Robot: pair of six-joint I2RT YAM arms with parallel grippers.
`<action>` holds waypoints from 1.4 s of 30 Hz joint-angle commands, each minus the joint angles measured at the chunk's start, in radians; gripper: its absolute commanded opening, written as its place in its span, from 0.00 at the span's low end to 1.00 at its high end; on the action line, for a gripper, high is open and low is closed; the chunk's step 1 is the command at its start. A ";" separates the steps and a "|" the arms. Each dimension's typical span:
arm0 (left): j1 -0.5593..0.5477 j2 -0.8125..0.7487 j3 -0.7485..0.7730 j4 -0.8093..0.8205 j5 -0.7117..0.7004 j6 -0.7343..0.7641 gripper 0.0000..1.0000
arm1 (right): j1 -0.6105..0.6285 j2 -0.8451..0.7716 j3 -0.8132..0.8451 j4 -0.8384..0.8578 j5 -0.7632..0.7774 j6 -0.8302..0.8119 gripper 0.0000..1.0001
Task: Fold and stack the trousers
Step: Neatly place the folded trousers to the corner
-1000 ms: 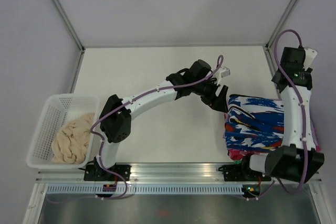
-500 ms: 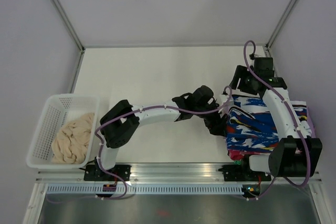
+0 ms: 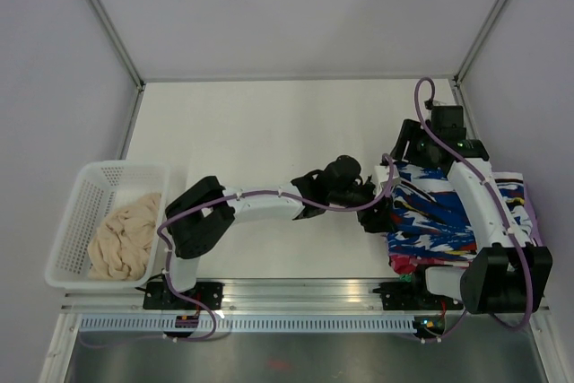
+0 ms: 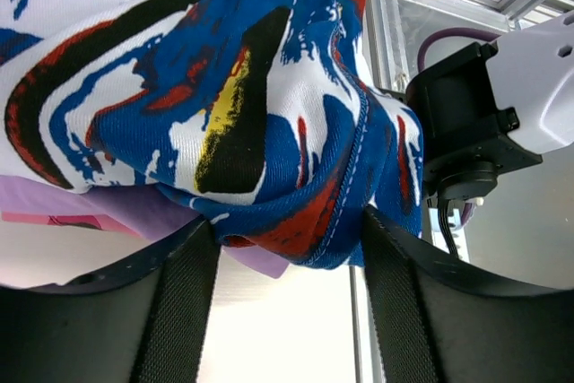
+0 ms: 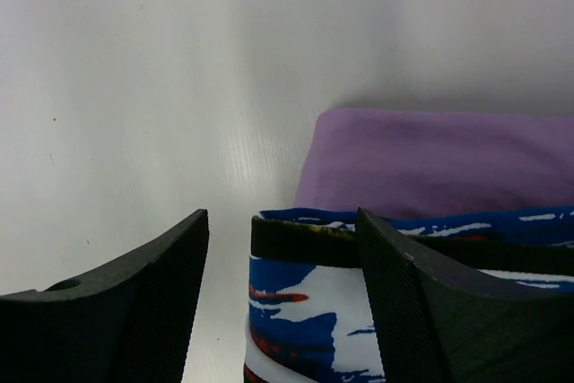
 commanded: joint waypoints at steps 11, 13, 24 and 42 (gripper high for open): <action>-0.058 -0.064 0.008 0.058 0.024 0.028 0.13 | -0.001 -0.038 -0.093 0.053 0.032 0.018 0.36; -0.075 -0.079 0.006 0.042 0.020 0.059 0.02 | -0.001 -0.031 -0.093 0.072 0.043 0.024 0.21; -0.223 -0.202 -0.061 -0.045 -0.168 0.248 0.02 | -0.001 -0.022 -0.091 0.134 0.114 0.045 0.00; -0.270 -0.232 0.008 -0.157 -0.305 0.265 0.82 | -0.001 -0.008 0.151 0.054 -0.033 -0.036 0.61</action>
